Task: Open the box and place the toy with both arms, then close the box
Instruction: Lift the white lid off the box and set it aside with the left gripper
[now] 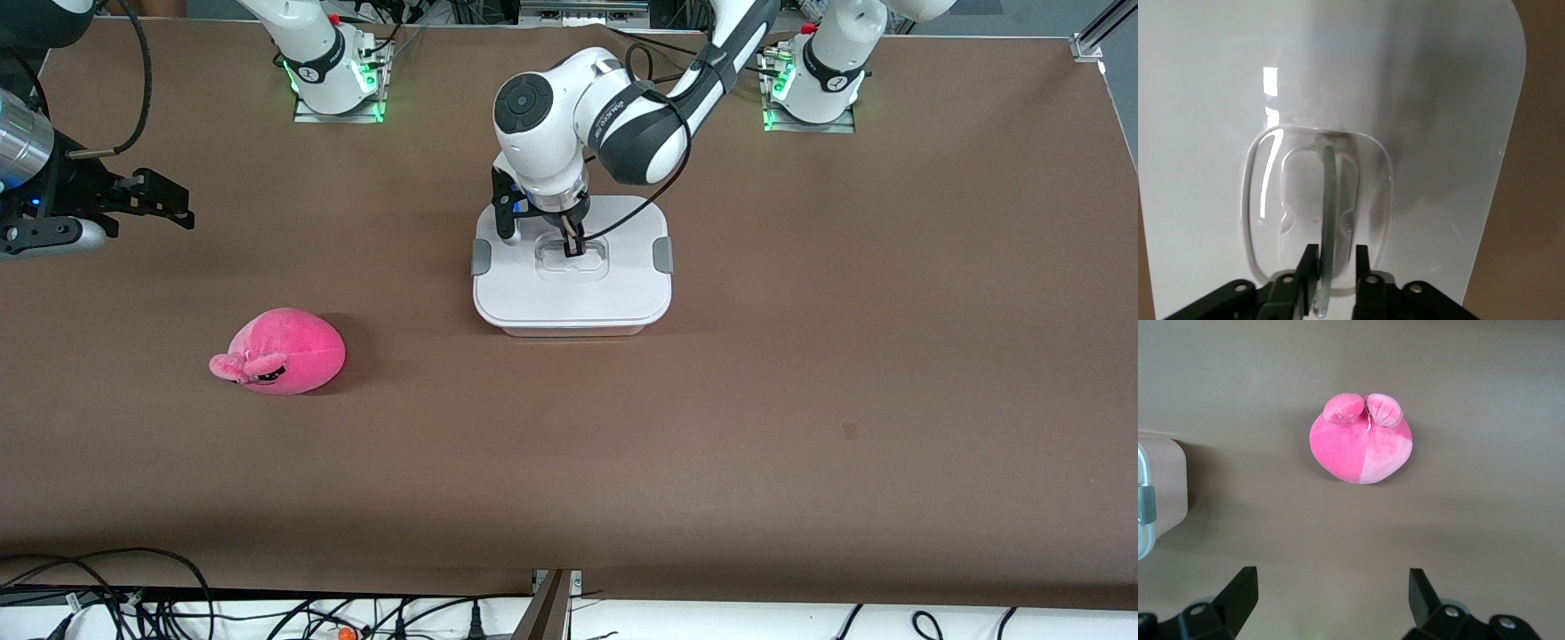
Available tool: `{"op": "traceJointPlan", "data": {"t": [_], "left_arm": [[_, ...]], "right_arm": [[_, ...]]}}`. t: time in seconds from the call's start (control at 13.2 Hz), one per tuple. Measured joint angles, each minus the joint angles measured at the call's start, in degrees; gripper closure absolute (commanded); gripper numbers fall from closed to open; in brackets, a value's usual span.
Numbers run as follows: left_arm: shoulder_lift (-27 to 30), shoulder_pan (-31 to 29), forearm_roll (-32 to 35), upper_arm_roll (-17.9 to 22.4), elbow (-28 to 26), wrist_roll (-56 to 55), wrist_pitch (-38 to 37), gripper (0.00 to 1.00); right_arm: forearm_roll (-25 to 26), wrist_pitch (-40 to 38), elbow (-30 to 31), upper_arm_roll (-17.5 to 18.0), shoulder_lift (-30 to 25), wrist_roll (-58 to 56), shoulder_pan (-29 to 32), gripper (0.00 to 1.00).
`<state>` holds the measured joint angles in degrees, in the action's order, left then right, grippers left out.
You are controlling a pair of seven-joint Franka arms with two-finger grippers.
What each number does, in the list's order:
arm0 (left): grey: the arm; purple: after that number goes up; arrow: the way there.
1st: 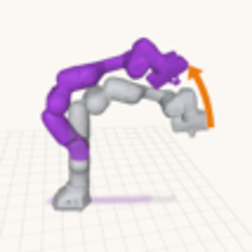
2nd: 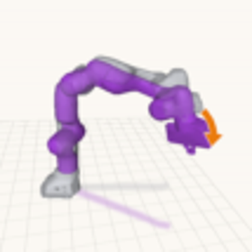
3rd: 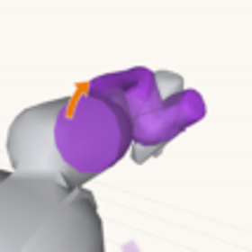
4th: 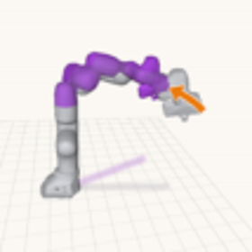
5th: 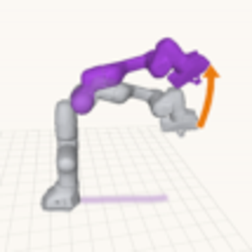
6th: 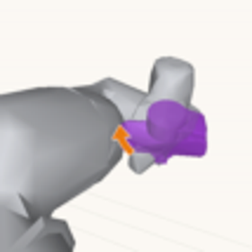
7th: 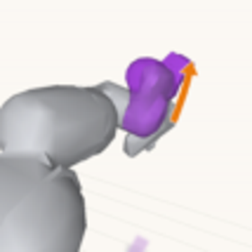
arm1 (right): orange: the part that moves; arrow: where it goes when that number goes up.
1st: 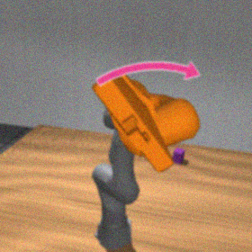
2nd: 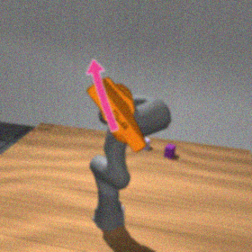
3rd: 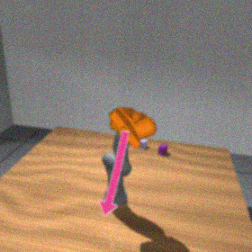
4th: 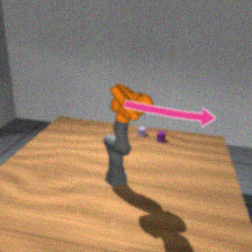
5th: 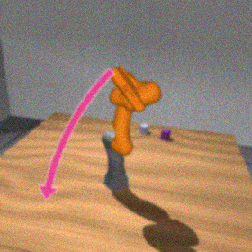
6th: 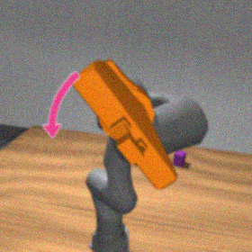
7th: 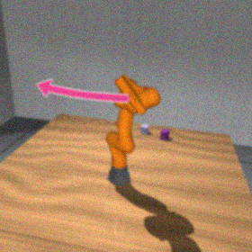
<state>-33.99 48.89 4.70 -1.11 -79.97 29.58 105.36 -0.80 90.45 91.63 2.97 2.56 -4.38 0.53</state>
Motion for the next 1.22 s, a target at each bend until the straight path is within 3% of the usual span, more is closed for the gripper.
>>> {"op": "traceJointPlan", "data": {"t": [0.84, 1.22], "left_arm": [[1.4, -0.1, 0.9, 0.9, 2.1, 0.0, -0.5, 1.00], [6.6, -4.9, 0.6, 1.2, 2.9, 0.4, -9.0, 1.00]], "right_arm": [[0.0, 0.3, 1.0, 0.0, 0.1, 0.0, 0.0, 0.00], [0.0, 0.3, 1.1, 0.0, 0.1, 0.0, 0.0, 0.00]]}}
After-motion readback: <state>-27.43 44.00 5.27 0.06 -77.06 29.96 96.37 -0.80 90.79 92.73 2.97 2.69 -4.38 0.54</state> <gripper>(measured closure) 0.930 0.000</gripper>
